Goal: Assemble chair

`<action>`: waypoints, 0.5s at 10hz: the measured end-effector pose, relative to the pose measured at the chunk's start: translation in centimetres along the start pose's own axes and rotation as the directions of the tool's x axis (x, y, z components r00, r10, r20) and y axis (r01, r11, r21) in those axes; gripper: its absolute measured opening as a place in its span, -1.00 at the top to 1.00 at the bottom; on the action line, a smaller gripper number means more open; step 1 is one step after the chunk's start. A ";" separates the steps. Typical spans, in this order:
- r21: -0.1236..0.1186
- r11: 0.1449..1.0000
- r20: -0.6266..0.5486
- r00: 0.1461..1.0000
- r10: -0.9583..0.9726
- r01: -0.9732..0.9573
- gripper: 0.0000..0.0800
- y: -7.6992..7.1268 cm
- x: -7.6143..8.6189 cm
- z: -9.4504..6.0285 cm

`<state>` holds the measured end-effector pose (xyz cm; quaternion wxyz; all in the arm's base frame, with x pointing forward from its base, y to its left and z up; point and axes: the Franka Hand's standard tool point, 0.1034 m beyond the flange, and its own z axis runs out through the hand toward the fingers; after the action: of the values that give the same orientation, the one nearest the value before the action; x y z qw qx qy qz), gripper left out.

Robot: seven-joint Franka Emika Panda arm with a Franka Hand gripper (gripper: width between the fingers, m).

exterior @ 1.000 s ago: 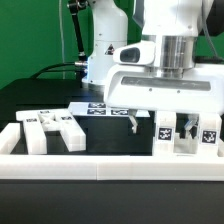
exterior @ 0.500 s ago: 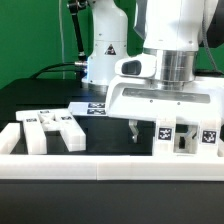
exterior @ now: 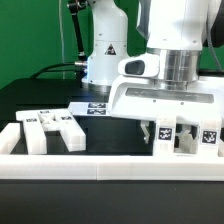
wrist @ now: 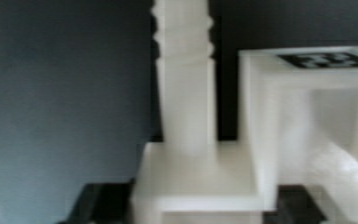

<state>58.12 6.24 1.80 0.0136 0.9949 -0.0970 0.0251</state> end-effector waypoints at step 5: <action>0.010 0.999 0.015 0.999 0.033 -0.034 0.18 1.1 0.1 -1.1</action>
Offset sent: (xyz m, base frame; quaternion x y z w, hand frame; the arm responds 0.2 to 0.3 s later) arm -0.0058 -0.0064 0.0055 0.0140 -0.0146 0.0305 0.9993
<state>57.98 5.13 2.94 0.0073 0.9933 -0.1135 0.0182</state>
